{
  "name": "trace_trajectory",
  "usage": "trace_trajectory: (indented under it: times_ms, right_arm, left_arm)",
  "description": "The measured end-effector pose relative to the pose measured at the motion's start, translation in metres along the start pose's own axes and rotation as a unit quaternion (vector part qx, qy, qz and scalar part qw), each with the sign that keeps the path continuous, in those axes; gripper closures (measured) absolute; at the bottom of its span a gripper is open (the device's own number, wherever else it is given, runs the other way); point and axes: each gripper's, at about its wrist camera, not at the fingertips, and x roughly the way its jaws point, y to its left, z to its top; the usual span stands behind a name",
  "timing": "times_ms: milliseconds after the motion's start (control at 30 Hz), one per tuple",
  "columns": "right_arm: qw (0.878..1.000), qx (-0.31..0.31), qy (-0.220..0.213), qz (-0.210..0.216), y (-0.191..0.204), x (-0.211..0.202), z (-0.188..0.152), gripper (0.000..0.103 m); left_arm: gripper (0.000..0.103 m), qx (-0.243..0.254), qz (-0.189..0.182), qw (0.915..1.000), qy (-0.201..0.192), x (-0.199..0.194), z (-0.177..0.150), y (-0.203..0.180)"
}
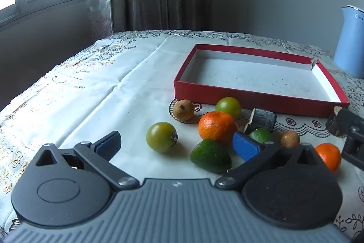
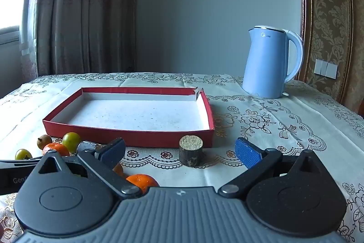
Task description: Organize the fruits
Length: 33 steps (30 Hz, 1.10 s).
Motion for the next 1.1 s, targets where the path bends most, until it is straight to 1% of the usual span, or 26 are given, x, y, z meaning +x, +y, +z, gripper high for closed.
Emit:
trace_trajectory:
  times_ms: [100,167,333,367,467,567,800,867,967,1100]
  right_arm:
    - [1.000,-0.002,0.003,-0.002,0.000,0.000,0.001,0.000]
    - [1.000,-0.002,-0.002,-0.002,0.000,0.002,0.002,0.000]
    - [1.000,0.013,-0.009,-0.009,-0.005,0.006,-0.004,0.000]
    - [1.000,0.016,-0.010,-0.009,-0.005,0.006,-0.006,0.000]
    - [1.000,0.018,-0.013,-0.007,-0.007,0.006,-0.005,0.000]
    - [1.000,0.019,-0.020,-0.004,-0.007,0.006,-0.005,0.000]
    - [0.999,0.030,-0.027,0.015,-0.008,0.007,-0.012,0.000]
    - [0.999,0.026,-0.013,0.016,-0.008,0.013,-0.015,0.000]
    - [0.999,0.032,0.014,0.016,-0.009,0.022,-0.018,0.000]
    - [0.999,0.033,0.016,0.021,-0.008,0.022,-0.020,0.000]
  left_arm:
    - [0.000,-0.007,0.013,0.9997,-0.021,-0.005,-0.001,-0.001]
    - [0.000,-0.043,0.014,0.9985,-0.030,-0.009,-0.002,0.017]
    - [0.000,-0.044,0.047,0.9968,-0.048,-0.006,-0.007,0.020]
    - [0.000,-0.038,0.048,0.9971,-0.046,-0.003,-0.006,0.016]
    - [0.000,-0.035,0.044,0.9968,-0.057,-0.006,-0.007,0.015]
    - [0.000,-0.028,0.022,0.9978,-0.055,-0.001,-0.007,0.010]
    - [0.000,-0.016,0.029,0.9959,-0.084,-0.009,-0.009,0.003]
    - [0.000,-0.019,0.030,0.9961,-0.081,-0.007,-0.008,0.004]
    - [0.000,-0.024,0.026,0.9975,-0.062,-0.001,-0.008,0.006]
    - [0.000,-0.027,0.021,0.9984,-0.044,0.005,-0.007,0.008]
